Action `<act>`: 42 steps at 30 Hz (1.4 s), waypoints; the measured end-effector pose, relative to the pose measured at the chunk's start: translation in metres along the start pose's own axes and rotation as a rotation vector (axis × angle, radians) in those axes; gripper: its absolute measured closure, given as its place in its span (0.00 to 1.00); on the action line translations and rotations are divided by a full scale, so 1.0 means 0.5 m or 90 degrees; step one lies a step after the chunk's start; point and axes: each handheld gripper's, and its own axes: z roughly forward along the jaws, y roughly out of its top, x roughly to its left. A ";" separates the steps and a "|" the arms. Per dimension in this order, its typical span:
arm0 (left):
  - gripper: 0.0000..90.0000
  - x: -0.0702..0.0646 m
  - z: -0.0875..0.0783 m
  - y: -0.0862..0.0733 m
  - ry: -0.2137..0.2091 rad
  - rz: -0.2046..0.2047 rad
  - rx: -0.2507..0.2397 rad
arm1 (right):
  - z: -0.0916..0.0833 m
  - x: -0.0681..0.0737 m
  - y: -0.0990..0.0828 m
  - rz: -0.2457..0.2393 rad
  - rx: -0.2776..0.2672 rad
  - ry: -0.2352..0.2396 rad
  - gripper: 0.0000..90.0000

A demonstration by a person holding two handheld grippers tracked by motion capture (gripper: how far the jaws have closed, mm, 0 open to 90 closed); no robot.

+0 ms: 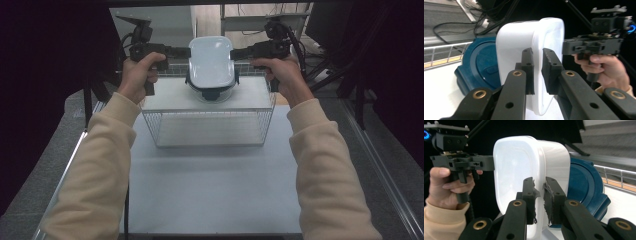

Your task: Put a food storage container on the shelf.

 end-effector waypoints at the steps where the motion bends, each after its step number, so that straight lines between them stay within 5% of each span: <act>1: 0.90 0.005 0.003 0.004 -0.004 -0.009 0.000 | 0.002 -0.007 0.003 0.009 0.003 0.006 0.87; 14: 0.85 0.090 0.042 0.029 -0.024 -0.142 -0.013 | 0.049 -0.077 0.034 0.130 -0.004 0.033 0.81; 24: 0.82 0.122 0.061 0.022 -0.013 -0.164 -0.020 | 0.071 -0.109 0.029 0.184 -0.021 0.040 0.79; 29: 0.76 0.117 0.066 0.022 -0.008 -0.155 -0.019 | 0.070 -0.107 0.025 0.182 -0.027 0.039 0.78; 33: 0.58 0.102 0.061 0.022 0.014 -0.132 -0.036 | 0.070 -0.094 0.023 0.159 -0.037 0.034 0.54; 35: 0.47 0.092 0.052 0.022 0.041 -0.106 -0.045 | 0.062 -0.071 0.024 0.117 -0.058 0.002 0.41; 37: 0.44 0.082 0.040 0.019 0.059 -0.079 -0.046 | 0.058 -0.065 0.025 0.105 -0.065 -0.008 0.38; 42: 0.34 0.055 0.004 0.008 0.103 -0.017 -0.058 | 0.035 -0.038 0.019 0.019 -0.091 -0.060 0.30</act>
